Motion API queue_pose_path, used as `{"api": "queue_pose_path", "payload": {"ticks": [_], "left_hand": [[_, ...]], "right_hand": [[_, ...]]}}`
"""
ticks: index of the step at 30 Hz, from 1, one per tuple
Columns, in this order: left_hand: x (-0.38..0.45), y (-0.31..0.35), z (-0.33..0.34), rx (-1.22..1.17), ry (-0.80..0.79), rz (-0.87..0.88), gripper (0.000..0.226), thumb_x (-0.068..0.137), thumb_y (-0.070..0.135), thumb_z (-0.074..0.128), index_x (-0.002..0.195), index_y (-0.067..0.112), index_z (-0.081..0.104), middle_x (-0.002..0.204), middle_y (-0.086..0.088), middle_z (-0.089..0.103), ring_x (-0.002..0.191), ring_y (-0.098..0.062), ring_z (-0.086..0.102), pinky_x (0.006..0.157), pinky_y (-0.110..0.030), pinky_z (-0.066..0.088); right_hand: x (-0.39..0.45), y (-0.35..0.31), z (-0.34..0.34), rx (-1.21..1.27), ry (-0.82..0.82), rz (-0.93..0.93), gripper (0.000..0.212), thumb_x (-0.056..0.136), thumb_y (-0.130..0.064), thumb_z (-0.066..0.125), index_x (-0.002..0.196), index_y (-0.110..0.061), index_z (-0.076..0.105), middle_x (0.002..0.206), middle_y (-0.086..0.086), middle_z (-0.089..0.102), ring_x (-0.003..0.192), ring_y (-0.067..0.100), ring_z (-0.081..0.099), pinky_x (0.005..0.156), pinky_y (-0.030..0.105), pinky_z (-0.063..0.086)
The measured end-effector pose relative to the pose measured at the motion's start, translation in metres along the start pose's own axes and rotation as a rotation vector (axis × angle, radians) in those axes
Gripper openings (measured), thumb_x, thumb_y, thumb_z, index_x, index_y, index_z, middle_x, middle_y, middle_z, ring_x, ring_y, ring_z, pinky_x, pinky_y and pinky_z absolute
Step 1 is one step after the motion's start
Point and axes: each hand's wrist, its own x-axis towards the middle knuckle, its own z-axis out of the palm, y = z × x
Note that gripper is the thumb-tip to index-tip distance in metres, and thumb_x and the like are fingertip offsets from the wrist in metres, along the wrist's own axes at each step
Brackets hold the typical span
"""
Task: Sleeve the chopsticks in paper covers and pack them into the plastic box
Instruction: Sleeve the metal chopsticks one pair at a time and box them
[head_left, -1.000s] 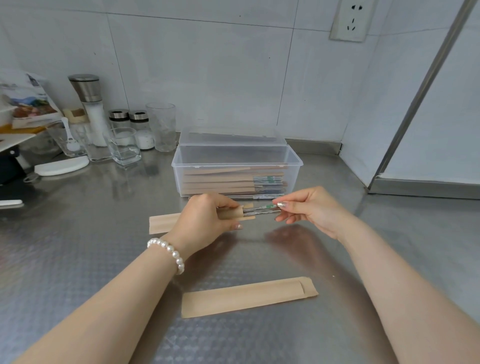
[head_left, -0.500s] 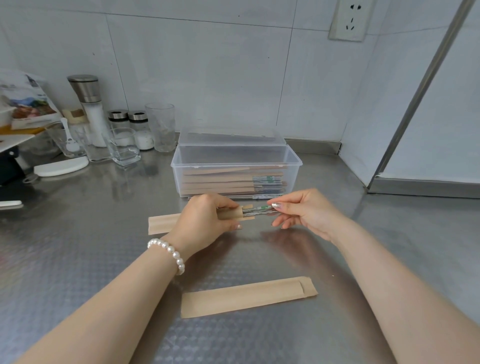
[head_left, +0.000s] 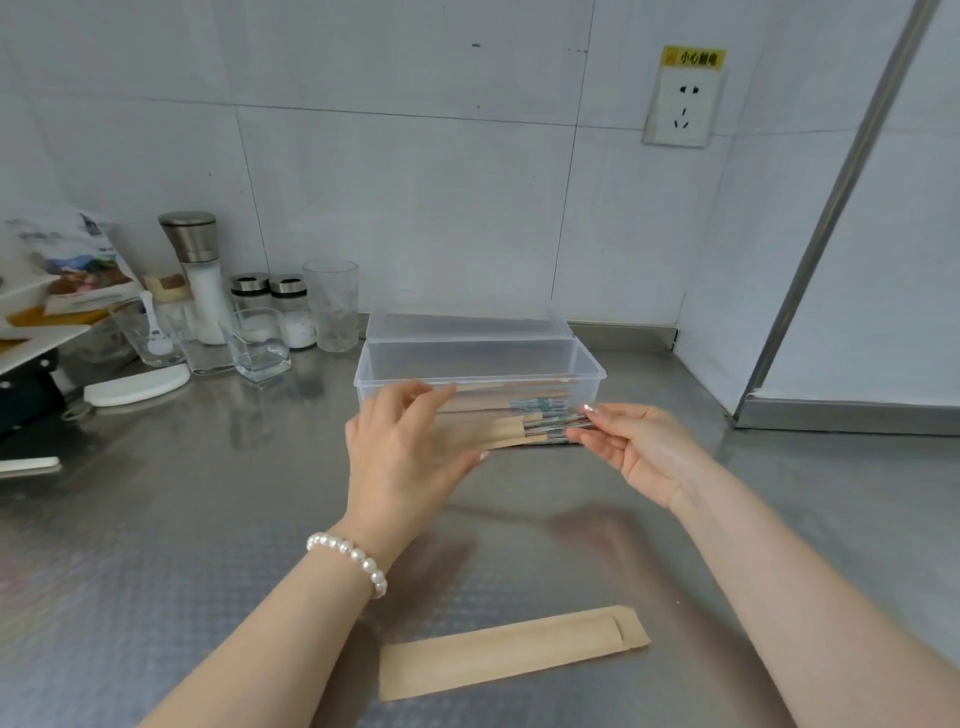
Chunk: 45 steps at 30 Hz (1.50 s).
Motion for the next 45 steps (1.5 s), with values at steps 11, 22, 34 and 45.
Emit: {"api": "queue_pose_path", "payload": {"ticks": [11,22,34,45], "left_hand": [[0.008,-0.007,-0.009,-0.17,0.139,-0.178,0.036,0.068,0.017,0.051,0.103,0.017,0.058,0.103,0.008,0.044,0.096,-0.024,0.055,0.084,-0.042,0.041],[0.01,-0.009,-0.006,-0.19,0.102,-0.23,0.034,0.073,-0.002,0.057,0.1,0.018,0.058,0.101,0.01,0.044,0.083,-0.01,0.049,0.08,-0.031,0.032],[0.006,-0.003,-0.004,-0.2,-0.13,-0.101,0.02,0.071,0.025,0.059,0.091,0.023,0.059,0.092,0.015,0.053,0.079,-0.009,0.054,0.082,-0.035,0.041],[-0.011,0.042,-0.015,-0.108,-1.034,0.213,0.055,0.045,0.058,0.081,0.084,0.023,0.063,0.084,0.01,0.061,0.076,-0.006,0.057,0.07,-0.018,0.044]], "right_hand": [[0.032,-0.088,0.004,0.086,0.045,-0.084,0.011,0.089,-0.002,0.054,0.08,-0.001,0.059,0.056,0.004,0.068,0.058,0.011,0.07,0.048,0.011,0.05],[0.069,-0.082,0.045,-0.292,0.11,0.014,0.006,0.087,0.01,0.053,0.081,0.007,0.054,0.084,0.02,0.058,0.043,0.023,0.065,0.041,0.019,0.051],[0.063,-0.063,0.068,-1.306,0.282,-0.029,0.016,0.089,-0.008,0.045,0.092,0.005,0.054,0.065,0.019,0.067,0.03,0.024,0.057,0.036,0.02,0.044],[0.011,-0.05,0.026,-1.108,0.167,-0.245,0.014,0.083,-0.009,0.054,0.075,-0.015,0.064,0.076,0.005,0.072,0.047,0.019,0.063,0.041,0.02,0.042]]}}
